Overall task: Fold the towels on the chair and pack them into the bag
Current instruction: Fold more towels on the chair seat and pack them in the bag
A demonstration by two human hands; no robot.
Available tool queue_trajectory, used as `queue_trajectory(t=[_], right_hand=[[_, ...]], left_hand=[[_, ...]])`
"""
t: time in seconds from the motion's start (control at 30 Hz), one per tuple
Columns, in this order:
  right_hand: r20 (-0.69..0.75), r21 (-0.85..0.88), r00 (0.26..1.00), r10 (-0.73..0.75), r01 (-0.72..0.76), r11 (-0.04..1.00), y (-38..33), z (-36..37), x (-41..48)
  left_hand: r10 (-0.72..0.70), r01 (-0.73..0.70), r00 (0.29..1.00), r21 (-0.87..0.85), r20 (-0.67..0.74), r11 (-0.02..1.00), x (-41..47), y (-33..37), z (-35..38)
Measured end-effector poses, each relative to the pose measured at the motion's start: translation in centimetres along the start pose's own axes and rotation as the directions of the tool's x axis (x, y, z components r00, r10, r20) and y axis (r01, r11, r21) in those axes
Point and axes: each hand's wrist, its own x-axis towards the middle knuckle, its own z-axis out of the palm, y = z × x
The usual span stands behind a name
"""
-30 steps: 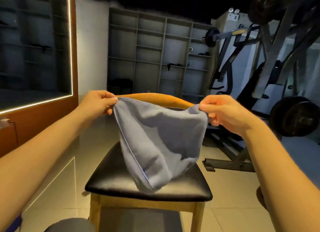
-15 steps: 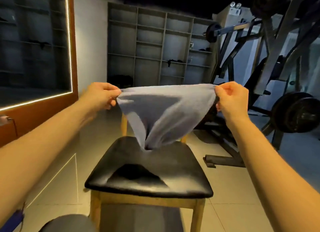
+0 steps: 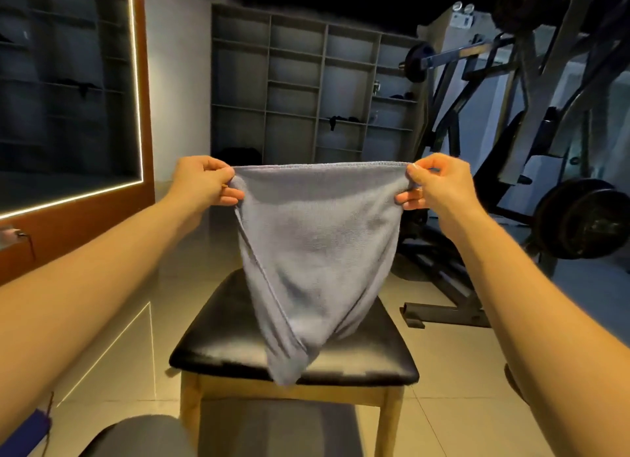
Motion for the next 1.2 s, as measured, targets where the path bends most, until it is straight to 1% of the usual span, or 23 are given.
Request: queue_trajectory(t=[0.13, 0.23, 0.3, 0.37, 0.43, 0.53, 0.6, 0.67, 0.73, 0.77, 0.8, 0.87, 0.93, 0.97, 1.0, 1.1, 1.2], right_hand=[[0.034, -0.099, 0.997, 0.067, -0.063, 0.993, 1.8, 0.1, -0.2], [0.106, -0.107, 0.982, 0.155, -0.144, 0.984, 3.1, -0.2, -0.9], [0.179, -0.085, 0.962, 0.208, -0.195, 0.977, 4.1, -0.5, -1.9], [0.277, -0.06, 0.934, 0.224, -0.216, 0.975, 5.1, -1.0, -2.7], [0.363, -0.035, 0.905, 0.224, -0.227, 0.973, 5.8, -1.6, -3.2], [0.468, 0.043, 0.86, 0.205, -0.254, 0.966, 6.1, -2.2, -3.2], [0.519, 0.113, 0.839, 0.164, -0.257, 0.96, 5.5, -2.7, -2.8], [0.554, 0.211, 0.826, 0.105, -0.261, 0.942, 4.6, -3.0, -2.3], [0.526, 0.28, 0.845, 0.095, -0.277, 0.919, 4.9, -2.9, -1.2], [0.489, 0.272, 0.864, 0.123, -0.285, 0.919, 5.5, -2.5, -0.5], [0.442, 0.226, 0.882, 0.164, -0.287, 0.931, 6.6, -1.8, 0.4], [0.329, 0.016, 0.907, 0.263, -0.284, 0.959, 10.2, 0.3, 2.0], [0.24, -0.234, 0.911, 0.336, -0.282, 0.931, 14.6, 3.1, 2.6], [0.216, -0.327, 0.905, 0.366, -0.286, 0.9, 16.8, 4.5, 2.5], [0.204, -0.386, 0.896, 0.394, -0.296, 0.874, 18.8, 5.7, 2.2], [0.167, -0.428, 0.883, 0.44, -0.337, 0.839, 23.9, 8.2, 2.2], [0.105, -0.412, 0.875, 0.473, -0.394, 0.822, 27.1, 9.8, 3.5]], left_hand=[[-0.084, 0.083, 0.996, 0.052, 0.011, 0.995, -0.5, -0.7, -0.1], [-0.162, 0.147, 0.984, 0.174, 0.076, 0.974, -1.0, -1.8, -0.6], [-0.205, 0.163, 0.965, 0.24, 0.165, 0.957, -1.5, -3.0, -1.1], [-0.238, 0.153, 0.926, 0.287, 0.293, 0.946, -2.1, -4.4, -1.9], [-0.267, 0.154, 0.885, 0.301, 0.382, 0.941, -2.3, -5.7, -2.7], [-0.285, 0.193, 0.821, 0.229, 0.495, 0.954, -1.8, -6.7, -3.7], [-0.25, 0.205, 0.769, 0.144, 0.588, 0.968, -1.2, -6.5, -4.2], [-0.196, 0.239, 0.756, 0.016, 0.625, 0.971, -0.5, -6.1, -4.2], [-0.183, 0.286, 0.794, -0.09, 0.579, 0.954, 0.6, -6.1, -3.4], [-0.201, 0.29, 0.825, -0.091, 0.529, 0.953, 1.2, -6.3, -2.7], [-0.232, 0.286, 0.853, -0.046, 0.468, 0.957, 2.0, -7.0, -1.7], [-0.292, 0.256, 0.893, 0.146, 0.342, 0.955, 2.9, -9.4, 0.8], [-0.337, 0.249, 0.905, 0.32, 0.259, 0.914, 3.1, -13.2, 3.7], [-0.361, 0.255, 0.902, 0.382, 0.237, 0.888, 3.1, -15.5, 4.9], [-0.379, 0.256, 0.898, 0.434, 0.225, 0.864, 3.2, -18.0, 6.0], [-0.386, 0.241, 0.903, 0.525, 0.185, 0.816, 4.0, -23.6, 8.0], [-0.352, 0.214, 0.923, 0.556, 0.153, 0.803, 5.5, -26.4, 9.3]])
